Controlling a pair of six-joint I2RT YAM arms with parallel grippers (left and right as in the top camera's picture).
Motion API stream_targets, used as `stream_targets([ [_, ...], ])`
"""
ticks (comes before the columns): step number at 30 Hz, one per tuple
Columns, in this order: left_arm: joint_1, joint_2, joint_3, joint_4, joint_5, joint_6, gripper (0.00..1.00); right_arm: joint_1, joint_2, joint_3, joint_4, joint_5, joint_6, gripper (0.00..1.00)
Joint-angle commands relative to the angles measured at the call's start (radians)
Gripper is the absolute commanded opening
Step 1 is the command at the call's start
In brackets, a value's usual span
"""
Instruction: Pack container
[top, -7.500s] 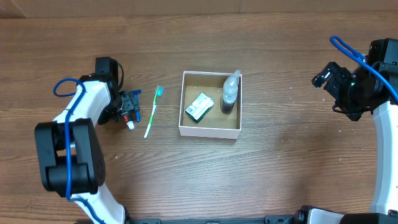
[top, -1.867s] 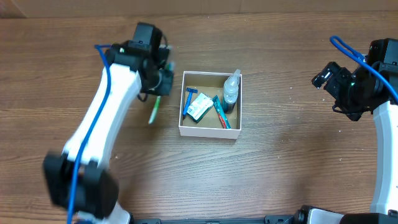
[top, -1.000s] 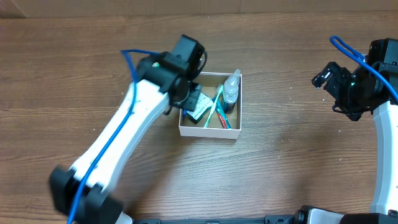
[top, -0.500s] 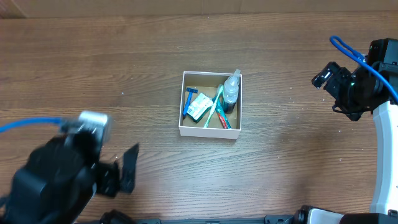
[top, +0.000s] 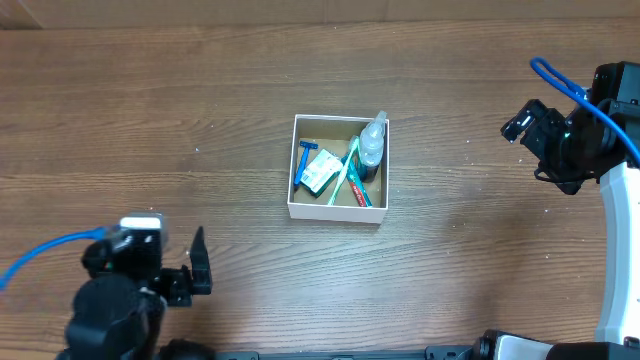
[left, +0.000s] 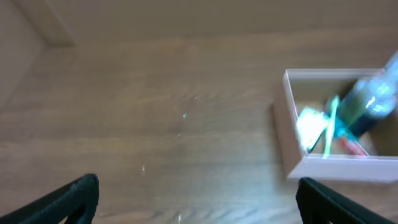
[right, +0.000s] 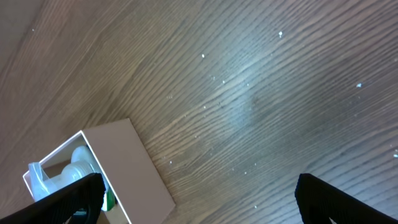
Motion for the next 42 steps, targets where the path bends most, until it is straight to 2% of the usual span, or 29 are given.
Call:
stream_targets([
  [1, 0.118, -0.116, -0.233, 0.123, 0.178, 0.104, 1.0, -0.004, 0.001, 0.005, 0.006, -0.005, 0.001, 1.0],
  [7, 0.128, -0.356, -0.65, 0.403, 0.233, 0.073, 1.0, -0.004, 0.001, 0.005, 0.006, -0.005, 0.002, 1.0],
  [11, 0.128, -0.462, -0.781, 0.444, 0.27, 0.066, 1.0, -0.004, 0.001, 0.005, 0.006, -0.005, 0.001, 1.0],
  [14, 0.132, -0.48, -0.831, 0.45, 0.271, 0.066, 1.0, -0.004, 0.001, 0.005, 0.006, -0.005, 0.002, 1.0],
  [39, 0.139, -0.479, -0.841, 0.452, 0.272, 0.066, 1.0, -0.004, 0.001, 0.005, 0.006, -0.004, 0.0, 1.0],
  [42, 0.139, -0.479, -0.841, 0.452, 0.272, 0.066, 1.0, -0.004, 0.001, 0.005, 0.023, 0.123, 0.001, 1.0],
])
